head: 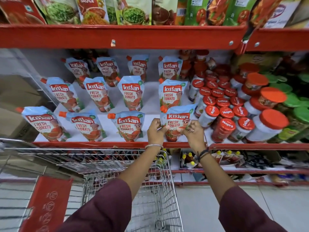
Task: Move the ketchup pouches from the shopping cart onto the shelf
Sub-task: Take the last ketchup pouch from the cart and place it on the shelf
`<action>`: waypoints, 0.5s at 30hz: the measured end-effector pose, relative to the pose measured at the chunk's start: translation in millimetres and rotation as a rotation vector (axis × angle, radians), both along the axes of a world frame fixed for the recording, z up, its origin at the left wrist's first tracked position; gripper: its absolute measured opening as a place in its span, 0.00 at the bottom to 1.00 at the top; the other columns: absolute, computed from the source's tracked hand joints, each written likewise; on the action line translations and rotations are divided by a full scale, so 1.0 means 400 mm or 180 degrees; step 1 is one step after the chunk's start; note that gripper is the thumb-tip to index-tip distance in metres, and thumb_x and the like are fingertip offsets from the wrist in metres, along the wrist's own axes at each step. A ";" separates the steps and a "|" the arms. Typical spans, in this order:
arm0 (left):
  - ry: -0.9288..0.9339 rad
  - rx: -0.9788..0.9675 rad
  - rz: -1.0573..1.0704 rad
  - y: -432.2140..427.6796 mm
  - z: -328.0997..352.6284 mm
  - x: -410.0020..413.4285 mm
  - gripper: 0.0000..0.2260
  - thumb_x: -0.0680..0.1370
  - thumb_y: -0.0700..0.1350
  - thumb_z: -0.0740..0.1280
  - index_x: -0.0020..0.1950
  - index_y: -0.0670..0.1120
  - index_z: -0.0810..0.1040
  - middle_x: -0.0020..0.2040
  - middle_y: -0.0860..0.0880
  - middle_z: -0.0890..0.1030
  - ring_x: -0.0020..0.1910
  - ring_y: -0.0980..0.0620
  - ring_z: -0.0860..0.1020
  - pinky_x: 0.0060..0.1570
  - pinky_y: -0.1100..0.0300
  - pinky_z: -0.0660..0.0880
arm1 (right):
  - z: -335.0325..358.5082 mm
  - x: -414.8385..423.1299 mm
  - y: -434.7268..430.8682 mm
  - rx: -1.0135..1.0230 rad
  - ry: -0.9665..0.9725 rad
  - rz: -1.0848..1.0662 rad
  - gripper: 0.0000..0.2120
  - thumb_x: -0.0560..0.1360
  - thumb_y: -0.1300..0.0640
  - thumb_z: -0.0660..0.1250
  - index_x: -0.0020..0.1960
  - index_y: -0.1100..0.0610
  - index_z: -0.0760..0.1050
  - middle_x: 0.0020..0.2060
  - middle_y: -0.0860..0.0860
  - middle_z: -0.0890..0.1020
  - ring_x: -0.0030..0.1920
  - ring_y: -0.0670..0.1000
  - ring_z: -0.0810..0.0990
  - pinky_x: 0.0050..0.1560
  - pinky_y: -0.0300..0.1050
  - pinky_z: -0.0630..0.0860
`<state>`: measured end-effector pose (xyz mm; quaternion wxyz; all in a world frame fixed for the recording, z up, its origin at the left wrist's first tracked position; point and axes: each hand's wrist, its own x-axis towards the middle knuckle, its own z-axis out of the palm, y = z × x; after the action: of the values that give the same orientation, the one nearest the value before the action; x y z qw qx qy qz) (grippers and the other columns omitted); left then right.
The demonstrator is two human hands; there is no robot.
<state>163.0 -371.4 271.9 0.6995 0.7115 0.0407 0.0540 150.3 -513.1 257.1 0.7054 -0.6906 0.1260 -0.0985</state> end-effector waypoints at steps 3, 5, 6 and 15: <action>0.0060 -0.0032 -0.0088 0.009 -0.017 -0.010 0.10 0.70 0.30 0.67 0.43 0.43 0.70 0.46 0.42 0.79 0.47 0.49 0.78 0.39 0.71 0.76 | -0.012 -0.009 0.000 -0.0021 0.0024 0.0007 0.19 0.65 0.72 0.73 0.43 0.52 0.71 0.43 0.52 0.81 0.47 0.52 0.81 0.45 0.43 0.82; 0.0093 -0.0076 -0.0137 0.015 -0.022 -0.013 0.11 0.70 0.31 0.68 0.42 0.44 0.70 0.47 0.43 0.79 0.49 0.49 0.78 0.43 0.65 0.77 | -0.012 -0.013 0.002 -0.0036 0.0013 0.0023 0.19 0.65 0.72 0.73 0.42 0.52 0.71 0.42 0.51 0.81 0.45 0.50 0.82 0.42 0.37 0.82; 0.0102 -0.0091 -0.0153 0.018 -0.023 -0.013 0.11 0.70 0.31 0.68 0.43 0.45 0.70 0.47 0.43 0.79 0.49 0.48 0.78 0.44 0.63 0.77 | -0.011 -0.015 0.004 -0.0044 0.0012 0.0019 0.19 0.65 0.72 0.73 0.42 0.52 0.70 0.42 0.51 0.81 0.45 0.49 0.81 0.41 0.36 0.81; 0.0179 -0.0162 -0.0539 0.041 0.009 -0.044 0.12 0.71 0.30 0.66 0.45 0.46 0.70 0.51 0.42 0.78 0.53 0.46 0.77 0.47 0.64 0.77 | 0.001 -0.063 0.032 -0.0030 0.0054 -0.0046 0.18 0.68 0.69 0.72 0.44 0.50 0.69 0.48 0.56 0.80 0.53 0.55 0.80 0.54 0.50 0.78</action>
<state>145.5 -355.2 275.6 0.7180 0.6955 0.0014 -0.0264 125.1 -500.2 257.6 0.7003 -0.6938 0.1365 -0.0982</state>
